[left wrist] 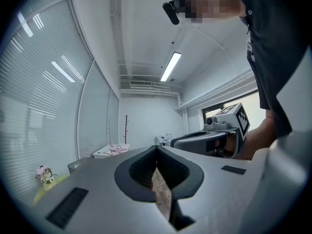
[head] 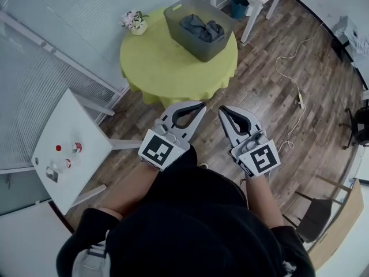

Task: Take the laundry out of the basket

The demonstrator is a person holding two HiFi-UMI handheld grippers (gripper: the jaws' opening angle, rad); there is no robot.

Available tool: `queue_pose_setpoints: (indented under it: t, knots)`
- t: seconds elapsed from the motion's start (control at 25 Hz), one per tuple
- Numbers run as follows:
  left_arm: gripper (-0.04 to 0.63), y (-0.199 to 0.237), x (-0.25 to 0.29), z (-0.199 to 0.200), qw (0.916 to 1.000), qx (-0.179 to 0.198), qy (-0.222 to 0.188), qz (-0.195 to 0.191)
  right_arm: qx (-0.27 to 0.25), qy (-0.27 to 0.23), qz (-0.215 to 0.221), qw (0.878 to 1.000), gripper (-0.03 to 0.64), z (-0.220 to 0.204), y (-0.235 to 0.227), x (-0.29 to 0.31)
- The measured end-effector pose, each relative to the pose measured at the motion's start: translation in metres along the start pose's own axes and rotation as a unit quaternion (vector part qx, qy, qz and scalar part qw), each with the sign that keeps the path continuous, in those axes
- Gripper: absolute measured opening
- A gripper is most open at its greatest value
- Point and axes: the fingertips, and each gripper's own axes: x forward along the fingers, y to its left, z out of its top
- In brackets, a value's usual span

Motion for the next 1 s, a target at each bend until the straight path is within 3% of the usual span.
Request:
queue_pose_setpoints:
  t: [0.24,0.44,0.68,1.0]
  knots:
    - [0.009,0.057,0.03,0.0,1.0,-0.003,-0.004,-0.004,0.001,0.01,-0.009,1.0,0.024,-0.001,-0.043,0.049]
    - [0.009,0.107,0.042,-0.002,0.9997,0.011,0.019,-0.009,0.002,0.014,-0.008,1.0,0.023,0.001,-0.066,0.098]
    - [0.009,0.163,0.049,-0.009,0.9999,-0.012,0.007,-0.007,0.002,0.028,-0.011,1.0,0.024,-0.002,-0.084,0.152]
    - [0.009,0.21,0.058,-0.013,0.9998,-0.015,0.005,-0.015,0.002,0.037,-0.018,0.999,0.025,-0.008,-0.097,0.197]
